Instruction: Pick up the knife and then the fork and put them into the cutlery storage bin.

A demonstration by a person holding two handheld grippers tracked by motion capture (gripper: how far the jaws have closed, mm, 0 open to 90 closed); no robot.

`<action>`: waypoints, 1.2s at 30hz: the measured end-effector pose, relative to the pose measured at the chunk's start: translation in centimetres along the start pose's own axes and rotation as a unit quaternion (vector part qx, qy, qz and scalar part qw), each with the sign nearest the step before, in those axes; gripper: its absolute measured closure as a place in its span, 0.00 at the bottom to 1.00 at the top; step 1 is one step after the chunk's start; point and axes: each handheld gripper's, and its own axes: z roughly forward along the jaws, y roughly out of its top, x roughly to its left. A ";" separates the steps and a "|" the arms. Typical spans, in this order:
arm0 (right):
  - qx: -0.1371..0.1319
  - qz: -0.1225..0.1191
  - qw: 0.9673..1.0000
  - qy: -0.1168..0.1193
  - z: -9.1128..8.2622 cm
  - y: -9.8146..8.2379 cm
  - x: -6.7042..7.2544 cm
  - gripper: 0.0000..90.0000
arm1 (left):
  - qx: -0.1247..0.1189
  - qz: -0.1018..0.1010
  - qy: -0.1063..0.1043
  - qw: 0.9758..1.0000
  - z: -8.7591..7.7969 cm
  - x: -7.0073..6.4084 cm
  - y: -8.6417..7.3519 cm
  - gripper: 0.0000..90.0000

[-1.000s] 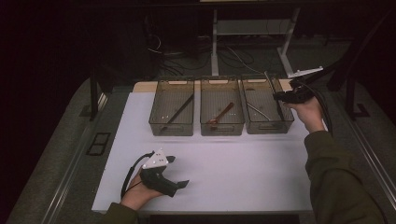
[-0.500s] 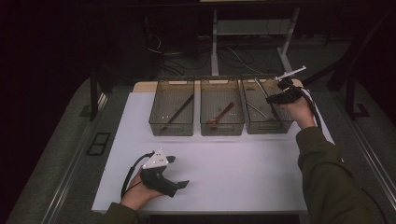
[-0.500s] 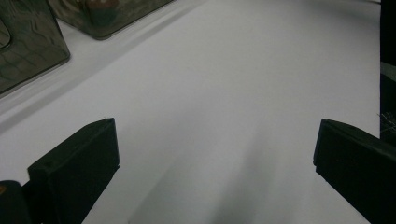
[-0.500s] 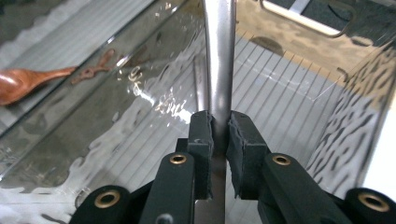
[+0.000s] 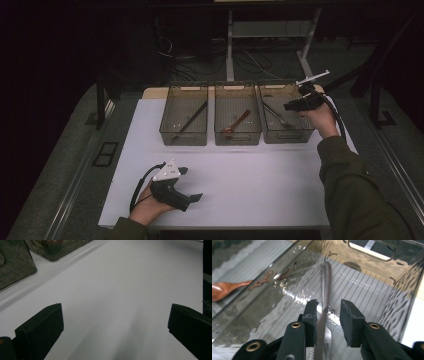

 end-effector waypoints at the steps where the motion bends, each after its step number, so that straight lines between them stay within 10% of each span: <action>1: -0.004 0.003 1.000 0.004 -0.2 0.0 0.0 0.67 | 0.000 -0.001 0.000 1.000 0.0 0.0 0.0 0.00; 36: -0.107 -0.001 0.993 0.057 -3.7 -3.8 2.9 0.32 | -0.009 0.000 0.002 1.000 -0.1 0.2 0.2 0.00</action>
